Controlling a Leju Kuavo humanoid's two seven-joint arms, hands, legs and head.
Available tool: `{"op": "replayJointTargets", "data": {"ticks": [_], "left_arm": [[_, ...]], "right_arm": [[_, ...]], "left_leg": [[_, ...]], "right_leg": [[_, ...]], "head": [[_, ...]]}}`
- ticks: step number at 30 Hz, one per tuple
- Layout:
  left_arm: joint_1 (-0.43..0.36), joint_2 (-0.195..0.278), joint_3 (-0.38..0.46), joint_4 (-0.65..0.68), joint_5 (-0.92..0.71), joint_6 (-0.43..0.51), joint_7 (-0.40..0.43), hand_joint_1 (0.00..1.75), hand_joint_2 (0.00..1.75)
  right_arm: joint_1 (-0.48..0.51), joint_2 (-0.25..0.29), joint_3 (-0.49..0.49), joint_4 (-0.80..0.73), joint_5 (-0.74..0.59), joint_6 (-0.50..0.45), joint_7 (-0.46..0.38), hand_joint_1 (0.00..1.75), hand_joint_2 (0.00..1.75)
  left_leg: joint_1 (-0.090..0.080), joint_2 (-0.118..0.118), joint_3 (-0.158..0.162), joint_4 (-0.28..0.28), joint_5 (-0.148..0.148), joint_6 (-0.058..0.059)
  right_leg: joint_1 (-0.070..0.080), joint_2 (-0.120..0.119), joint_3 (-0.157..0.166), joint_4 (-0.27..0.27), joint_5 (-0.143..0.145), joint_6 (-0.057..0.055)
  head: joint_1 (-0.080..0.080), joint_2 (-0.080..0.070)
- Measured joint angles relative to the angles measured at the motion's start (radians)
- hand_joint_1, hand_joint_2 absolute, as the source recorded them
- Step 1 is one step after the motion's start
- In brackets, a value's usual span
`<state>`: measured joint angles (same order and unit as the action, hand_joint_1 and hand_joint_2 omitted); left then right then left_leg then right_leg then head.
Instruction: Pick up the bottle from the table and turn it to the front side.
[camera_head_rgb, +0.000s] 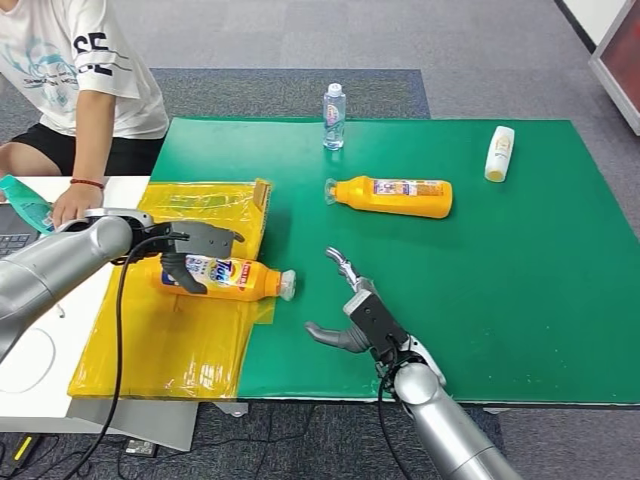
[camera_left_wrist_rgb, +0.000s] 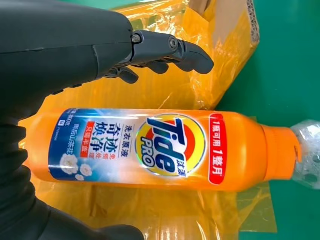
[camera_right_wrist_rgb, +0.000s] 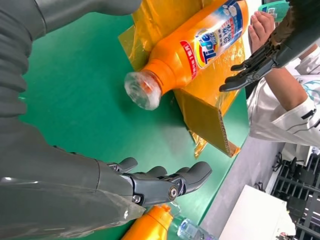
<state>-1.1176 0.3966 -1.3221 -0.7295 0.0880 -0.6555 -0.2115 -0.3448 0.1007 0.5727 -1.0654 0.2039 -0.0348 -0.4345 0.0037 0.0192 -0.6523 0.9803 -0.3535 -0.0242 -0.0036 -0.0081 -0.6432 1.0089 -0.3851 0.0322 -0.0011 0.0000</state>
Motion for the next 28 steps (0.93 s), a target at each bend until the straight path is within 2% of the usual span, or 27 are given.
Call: {"op": "replayJointTargets", "data": {"ticks": [9, 12, 14, 17, 20, 24, 28], "left_arm": [[0.023, 0.003, 0.025, -0.006, -0.024, 0.039, -0.017, 0.0, 1.75], [0.042, 0.01, 0.048, -0.024, -0.042, 0.083, -0.036, 0.0, 1.75], [0.07, 0.011, 0.078, -0.045, -0.06, 0.145, -0.075, 0.0, 1.75], [0.164, 0.002, 0.178, -0.1, -0.112, 0.265, -0.161, 0.0, 1.75], [0.298, -0.019, 0.31, -0.177, -0.204, 0.349, -0.191, 0.0, 1.75], [0.462, -0.052, 0.454, -0.269, -0.286, 0.395, -0.213, 0.0, 1.75], [0.569, -0.074, 0.56, -0.335, -0.346, 0.433, -0.234, 0.0, 1.75]], "right_arm": [[0.001, 0.0, 0.0, 0.001, 0.0, 0.001, 0.002, 0.0, 1.75], [0.002, 0.0, 0.0, 0.002, 0.0, -0.001, 0.004, 0.0, 1.75], [0.004, 0.0, 0.0, 0.003, -0.001, -0.006, 0.004, 0.0, 1.75], [0.012, 0.0, -0.008, 0.001, -0.011, -0.01, -0.006, 0.0, 1.75], [0.032, -0.003, -0.034, -0.019, -0.042, 0.008, -0.024, 0.0, 1.75], [0.063, -0.016, -0.088, -0.074, -0.074, 0.043, -0.034, 0.0, 1.75], [0.083, -0.034, -0.135, -0.132, -0.079, 0.061, -0.034, 0.0, 1.75]], "left_leg": [[0.0, 0.0, 0.0, 0.0, 0.0, 0.0], [0.0, 0.0, 0.0, 0.0, 0.0, 0.0], [0.0, 0.0, 0.0, 0.0, 0.0, 0.0], [0.0, 0.0, 0.0, 0.0, -0.001, 0.0], [-0.001, 0.0, 0.0, 0.0, -0.001, 0.001], [-0.001, 0.001, 0.0, 0.0, -0.003, 0.002], [-0.001, 0.001, 0.0, 0.0, -0.003, 0.002]], "right_leg": [[0.0, 0.0, 0.0, 0.0, 0.0, 0.0], [0.0, 0.0, 0.0, 0.0, 0.0, 0.0], [0.0, 0.0, 0.0, 0.0, 0.0, 0.0], [-0.001, 0.0, 0.0, 0.0, 0.0, 0.0], [-0.001, 0.0, 0.0, -0.001, -0.001, 0.0], [-0.001, 0.001, -0.001, -0.001, -0.001, 0.0], [-0.001, 0.001, -0.001, -0.002, -0.001, 0.0]], "head": [[0.0, 0.0], [0.0, 0.0], [0.0, 0.0], [0.0, 0.0], [0.0, 0.0], [0.0, 0.0], [0.0, 0.0]]}}
